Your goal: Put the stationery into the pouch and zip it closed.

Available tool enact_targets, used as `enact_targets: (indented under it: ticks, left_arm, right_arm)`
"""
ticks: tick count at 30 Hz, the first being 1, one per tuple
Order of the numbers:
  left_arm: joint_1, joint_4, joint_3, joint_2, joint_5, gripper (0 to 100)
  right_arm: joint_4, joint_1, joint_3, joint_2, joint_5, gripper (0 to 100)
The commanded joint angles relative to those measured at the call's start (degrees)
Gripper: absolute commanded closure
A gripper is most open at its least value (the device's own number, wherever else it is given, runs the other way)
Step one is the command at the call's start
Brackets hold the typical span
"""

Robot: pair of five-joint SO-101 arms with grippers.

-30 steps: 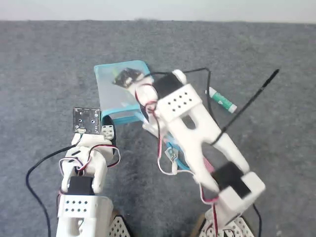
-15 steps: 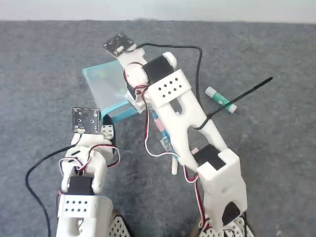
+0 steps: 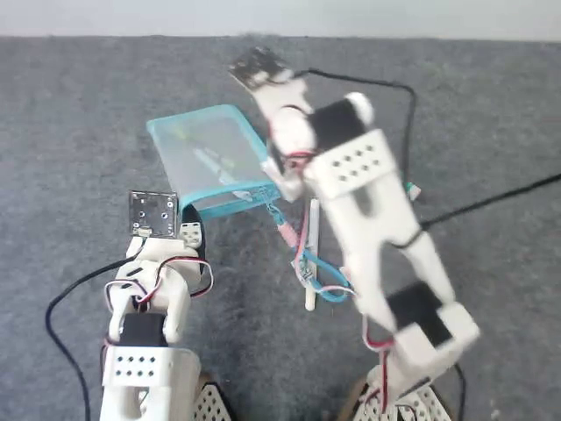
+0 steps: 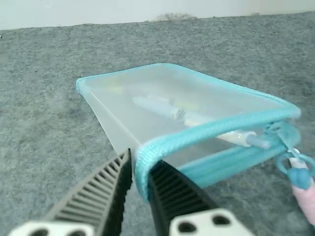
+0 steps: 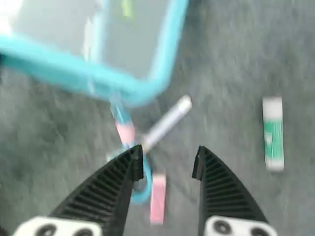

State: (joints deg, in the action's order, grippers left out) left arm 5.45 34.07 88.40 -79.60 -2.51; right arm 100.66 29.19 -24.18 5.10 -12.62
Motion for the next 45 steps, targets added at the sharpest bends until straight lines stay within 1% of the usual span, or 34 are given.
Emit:
enact_targets:
  ticks: [1,4,7,12,17,26,35,37,40,42,45]
  left_arm:
    - [-0.62,-1.76,-0.75,-0.79,-0.62,99]
    - [-0.79,-1.67,-0.75,-0.79,-0.62,99]
    - [-0.97,-1.67,-0.84,-0.79,-0.62,99]
    - [-0.62,-1.67,-0.84,-0.79,-0.62,99]
    - [-0.62,-1.67,-0.66,-0.79,-0.62,99]
    - [-0.79,-1.67,-0.66,-0.79,-0.62,99]
    - [-0.79,-1.67,-0.66,-0.79,-0.62,99]
    - [-0.62,-1.67,-0.66,-0.79,-0.62,99]
    - [-0.53,-1.67,-0.66,-0.79,-0.62,99]
    - [-0.53,-1.67,-0.66,-0.79,-0.62,99]
    - [-0.53,-1.67,-0.66,-0.79,-0.62,99]
  right_arm:
    - [1.98,-5.93,15.65,-10.95,-4.92,82.2]
    - [-2.68,-9.63,29.89,-15.43,-8.62,82.2]
    - [-9.36,-10.86,42.73,-19.03,-10.37,82.2]
    - [-20.00,-9.71,59.96,-24.66,-12.22,82.2]
    - [-28.70,-7.25,70.86,-27.30,-14.51,82.2]
    - [-36.53,-9.45,78.07,-27.30,-14.68,82.2]
    - [-37.58,-9.54,81.85,-27.30,-14.33,82.7]
    - [-37.58,-9.54,81.85,-27.30,-14.24,88.0]
    - [-37.58,-9.54,81.85,-27.30,-14.24,99.5]
    - [-37.05,-10.15,81.85,-27.74,-14.51,97.9]
    - [-35.56,-13.93,79.91,-28.18,-14.68,99.2]
